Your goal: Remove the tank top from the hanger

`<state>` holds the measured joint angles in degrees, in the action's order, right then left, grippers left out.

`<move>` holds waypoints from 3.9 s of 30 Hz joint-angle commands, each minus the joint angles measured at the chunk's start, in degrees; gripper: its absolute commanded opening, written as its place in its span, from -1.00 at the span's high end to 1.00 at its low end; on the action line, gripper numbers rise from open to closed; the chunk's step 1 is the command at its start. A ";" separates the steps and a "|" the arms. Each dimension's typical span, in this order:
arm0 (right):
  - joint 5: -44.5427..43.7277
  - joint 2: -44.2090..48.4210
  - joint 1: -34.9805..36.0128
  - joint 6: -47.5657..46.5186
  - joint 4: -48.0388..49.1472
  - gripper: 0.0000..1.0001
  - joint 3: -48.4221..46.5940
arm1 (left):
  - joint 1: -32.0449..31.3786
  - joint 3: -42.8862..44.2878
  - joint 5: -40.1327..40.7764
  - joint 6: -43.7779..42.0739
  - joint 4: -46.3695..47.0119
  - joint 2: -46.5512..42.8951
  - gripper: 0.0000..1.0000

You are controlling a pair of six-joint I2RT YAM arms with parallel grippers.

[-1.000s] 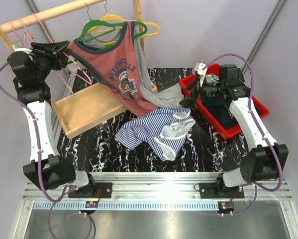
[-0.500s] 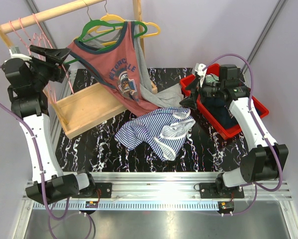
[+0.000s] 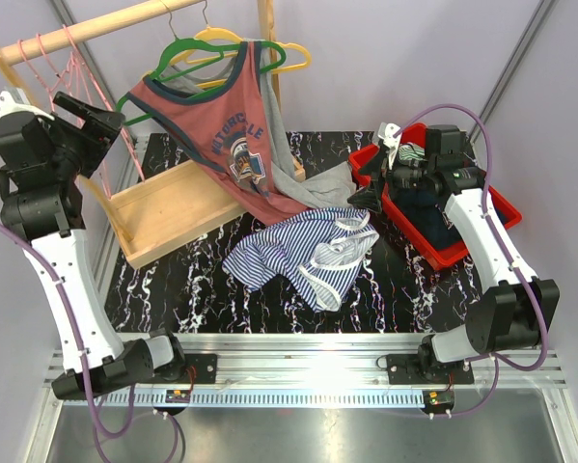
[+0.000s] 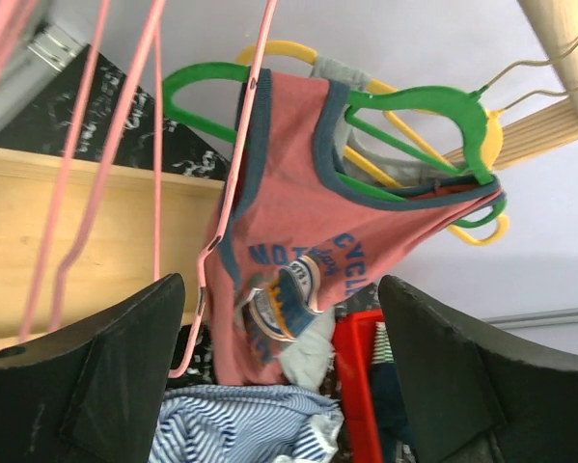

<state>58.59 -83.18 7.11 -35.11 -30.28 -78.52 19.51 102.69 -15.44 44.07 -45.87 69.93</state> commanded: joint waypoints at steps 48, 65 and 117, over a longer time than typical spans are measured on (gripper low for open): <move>-27.66 -18.88 29.89 -28.18 -9.44 0.94 8.47 | -2.02 -49.43 -22.44 -28.87 37.51 -37.94 -0.98; -19.00 7.14 1.86 9.69 15.98 1.00 -10.24 | -2.10 -44.61 -16.22 -17.11 48.24 -32.05 -0.98; -41.45 -17.26 -15.73 7.25 8.59 1.00 1.80 | -3.07 -37.30 -18.48 -15.95 55.01 -23.26 -0.98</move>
<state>16.16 -97.43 -7.97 -25.56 -19.62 -76.71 16.80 63.29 -32.60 28.36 6.90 45.98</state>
